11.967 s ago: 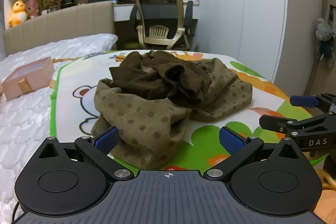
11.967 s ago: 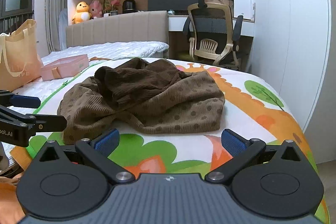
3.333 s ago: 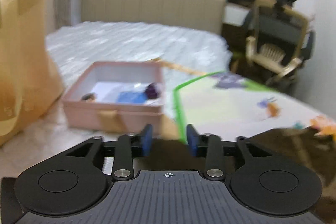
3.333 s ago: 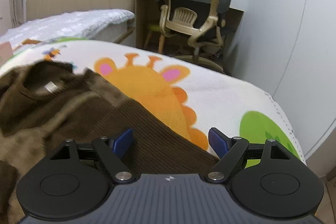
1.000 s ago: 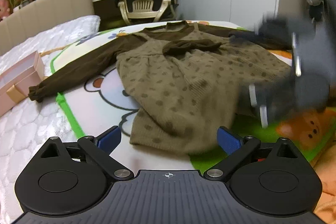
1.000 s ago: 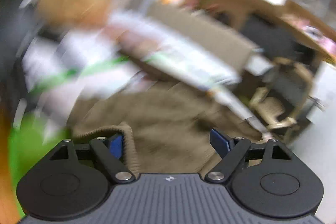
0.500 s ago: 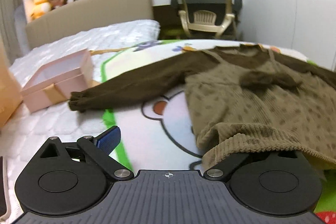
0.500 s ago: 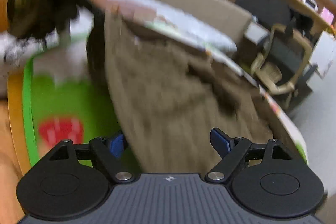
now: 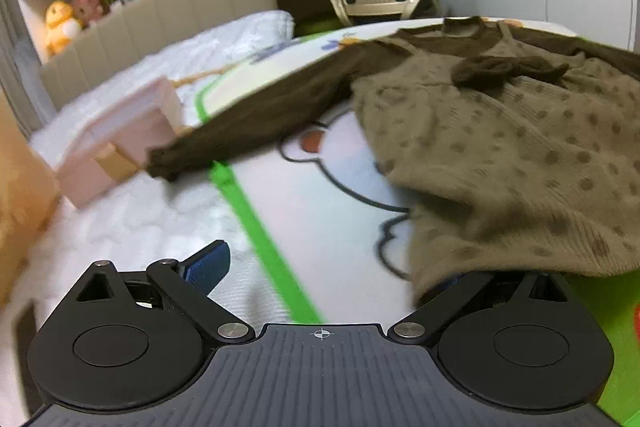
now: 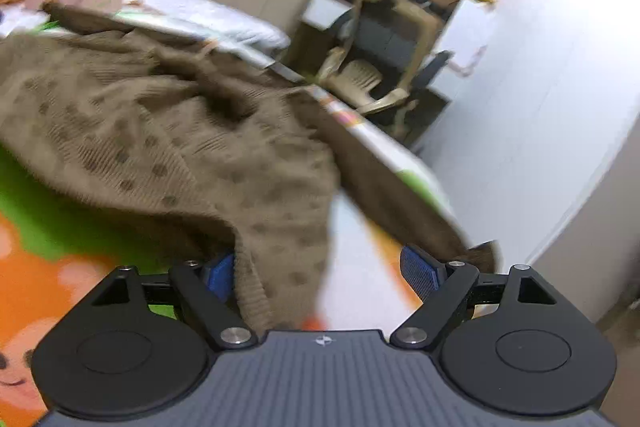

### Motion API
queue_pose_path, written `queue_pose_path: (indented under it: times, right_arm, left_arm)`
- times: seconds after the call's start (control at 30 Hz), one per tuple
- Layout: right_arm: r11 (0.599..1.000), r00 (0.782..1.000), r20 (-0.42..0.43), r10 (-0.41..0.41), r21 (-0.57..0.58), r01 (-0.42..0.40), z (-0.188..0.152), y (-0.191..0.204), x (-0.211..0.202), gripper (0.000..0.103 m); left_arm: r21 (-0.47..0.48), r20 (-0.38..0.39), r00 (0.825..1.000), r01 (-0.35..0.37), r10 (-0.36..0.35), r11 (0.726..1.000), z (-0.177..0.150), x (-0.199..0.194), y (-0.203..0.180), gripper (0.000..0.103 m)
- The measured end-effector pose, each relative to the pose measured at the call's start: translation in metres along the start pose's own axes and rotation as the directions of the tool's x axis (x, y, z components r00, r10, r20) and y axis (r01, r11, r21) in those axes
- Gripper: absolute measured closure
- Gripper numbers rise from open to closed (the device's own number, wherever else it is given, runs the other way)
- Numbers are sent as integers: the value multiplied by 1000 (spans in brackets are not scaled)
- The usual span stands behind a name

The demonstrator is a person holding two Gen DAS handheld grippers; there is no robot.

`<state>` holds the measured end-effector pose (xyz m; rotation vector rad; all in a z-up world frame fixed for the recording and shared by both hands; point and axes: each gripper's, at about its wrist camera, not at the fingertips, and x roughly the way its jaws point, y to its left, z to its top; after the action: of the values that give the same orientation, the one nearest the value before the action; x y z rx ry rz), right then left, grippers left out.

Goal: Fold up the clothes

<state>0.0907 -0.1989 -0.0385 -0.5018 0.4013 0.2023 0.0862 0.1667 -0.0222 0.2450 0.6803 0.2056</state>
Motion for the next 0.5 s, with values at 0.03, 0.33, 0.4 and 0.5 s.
queue_pose_path:
  times: [0.03,0.33,0.4,0.5]
  right_arm:
    - [999,999,40,-28,43,26,9,-13,-8,21]
    - [990,988,132,-76,126,59,21,-61,-50,21]
    - [990,996,67,-55,132,46,2,-58,-46,21]
    - [991,999,-26,21,134,-17,-27,-55,-44,20]
  left_arm:
    - [4,26,999,-21,20,1000,4,-8,4,2]
    - [26,145,986,-91,86,996,10,-70,17,2]
    - [45,99,993,-68,64,997,-3,-67,13,2]
    - [53,23,999,-27,25,998,-20,-59,9,2]
